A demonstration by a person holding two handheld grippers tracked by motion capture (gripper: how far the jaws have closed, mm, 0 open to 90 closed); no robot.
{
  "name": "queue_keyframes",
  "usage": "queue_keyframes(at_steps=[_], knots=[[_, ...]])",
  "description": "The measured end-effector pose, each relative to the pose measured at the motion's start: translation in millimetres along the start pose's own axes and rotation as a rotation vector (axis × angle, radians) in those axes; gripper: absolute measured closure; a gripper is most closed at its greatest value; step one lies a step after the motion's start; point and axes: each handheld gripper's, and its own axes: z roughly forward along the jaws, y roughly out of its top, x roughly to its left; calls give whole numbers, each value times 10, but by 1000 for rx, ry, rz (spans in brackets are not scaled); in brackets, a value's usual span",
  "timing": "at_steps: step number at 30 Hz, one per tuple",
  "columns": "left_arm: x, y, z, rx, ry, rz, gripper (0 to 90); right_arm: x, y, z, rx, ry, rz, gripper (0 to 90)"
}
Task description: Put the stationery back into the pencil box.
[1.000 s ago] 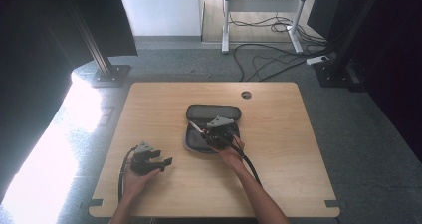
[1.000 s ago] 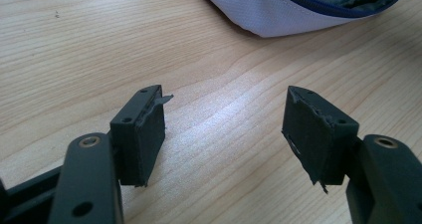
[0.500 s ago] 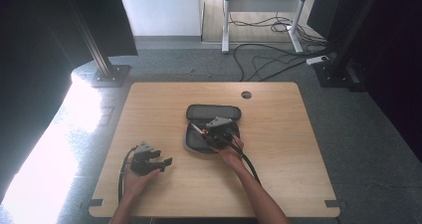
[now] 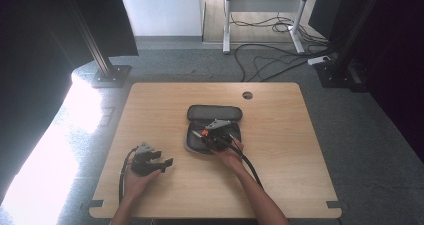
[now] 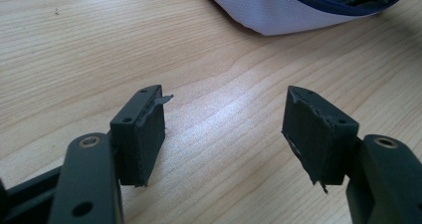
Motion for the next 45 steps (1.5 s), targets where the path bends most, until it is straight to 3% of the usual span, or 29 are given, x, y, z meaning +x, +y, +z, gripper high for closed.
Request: queue_keyframes(at_steps=[7,10,23,28,45], knots=[[-2,0,-1,-1,0,0,336,8,-7,22,11,-1,-10,773],[3,-1,-4,-4,2,-1,336,10,-8,20,7,1,-13,676],[9,1,4,-2,2,-4,336,-6,-34,-67,-33,-5,1,587],[7,-1,15,-2,-1,-9,336,-43,-48,-147,-61,5,45,550],[-13,3,-11,-8,5,-2,337,-86,-149,-510,-145,23,93,474]])
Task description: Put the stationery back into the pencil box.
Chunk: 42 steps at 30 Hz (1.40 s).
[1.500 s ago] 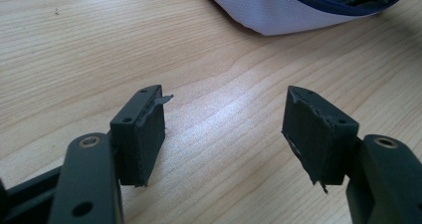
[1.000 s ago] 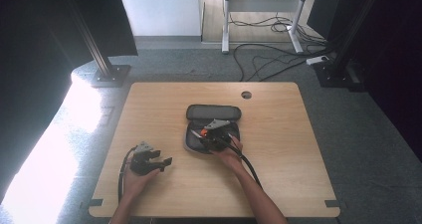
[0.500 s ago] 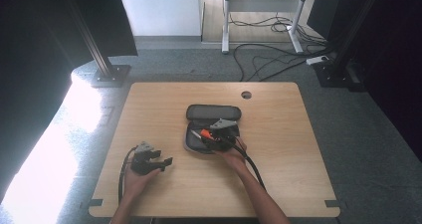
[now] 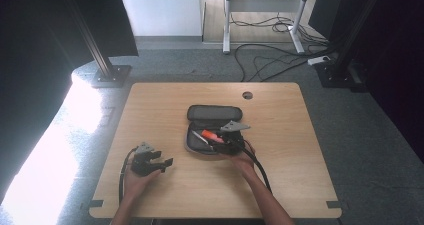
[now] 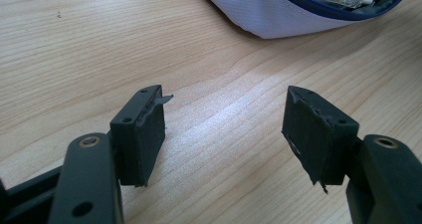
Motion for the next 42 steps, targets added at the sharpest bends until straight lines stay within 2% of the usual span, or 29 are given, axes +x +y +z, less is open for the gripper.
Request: queue_keyframes(at_steps=[23,32,37,39,42], knots=[[-49,-9,37,17,4,20,336,-188,-396,-648,-63,-33,61,464],[-55,-16,40,19,5,21,336,-309,-647,-899,-60,-72,84,453],[-60,-18,51,23,4,21,336,-386,-821,-1041,-41,-97,97,447],[-57,-21,55,26,4,22,336,-404,-871,-1083,-40,-101,111,447],[-49,-26,58,27,7,18,336,-412,-937,-1124,-29,-110,108,443]])
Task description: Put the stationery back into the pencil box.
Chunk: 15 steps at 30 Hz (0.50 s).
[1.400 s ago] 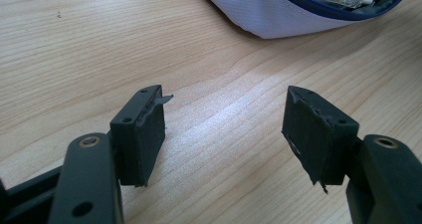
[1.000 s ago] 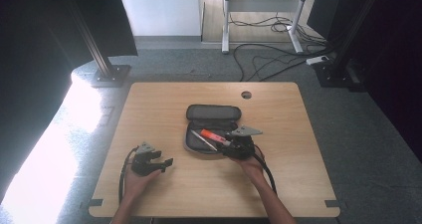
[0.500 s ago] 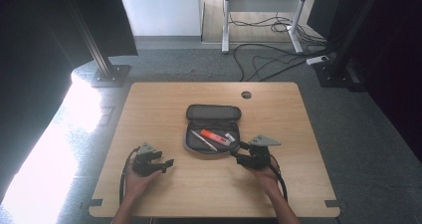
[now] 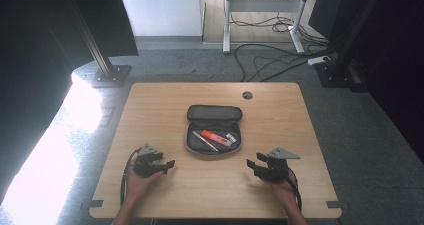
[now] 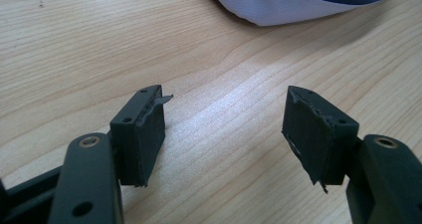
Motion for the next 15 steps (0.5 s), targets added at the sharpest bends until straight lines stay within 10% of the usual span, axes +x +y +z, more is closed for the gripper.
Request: queue_keyframes(at_steps=[15], knots=[[2,-5,1,4,3,2,336,-47,-115,-20,21,-21,-4,437]])
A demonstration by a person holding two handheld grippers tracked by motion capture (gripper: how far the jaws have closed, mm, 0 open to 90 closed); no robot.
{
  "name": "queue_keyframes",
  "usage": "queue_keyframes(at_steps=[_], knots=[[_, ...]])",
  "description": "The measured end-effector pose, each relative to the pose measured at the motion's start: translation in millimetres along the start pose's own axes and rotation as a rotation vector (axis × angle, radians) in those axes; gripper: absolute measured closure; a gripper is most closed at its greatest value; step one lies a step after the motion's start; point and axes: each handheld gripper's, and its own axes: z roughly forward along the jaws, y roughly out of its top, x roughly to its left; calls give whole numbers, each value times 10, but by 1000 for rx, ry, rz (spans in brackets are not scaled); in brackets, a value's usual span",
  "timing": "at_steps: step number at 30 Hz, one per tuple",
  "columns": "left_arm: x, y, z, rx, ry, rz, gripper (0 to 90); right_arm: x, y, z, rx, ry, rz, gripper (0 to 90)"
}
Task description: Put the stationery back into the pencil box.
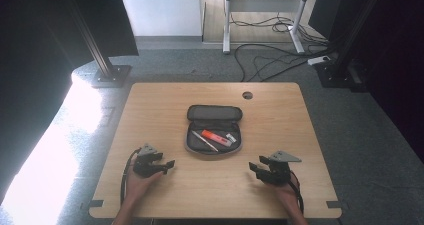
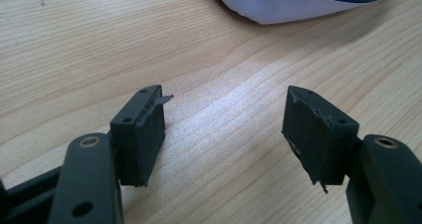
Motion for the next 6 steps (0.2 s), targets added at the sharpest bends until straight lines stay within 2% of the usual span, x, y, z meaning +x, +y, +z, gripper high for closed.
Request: queue_keyframes(at_steps=[6], knots=[[4,3,0,-2,0,0,336,-29,-21,10,14,-14,3,417]])
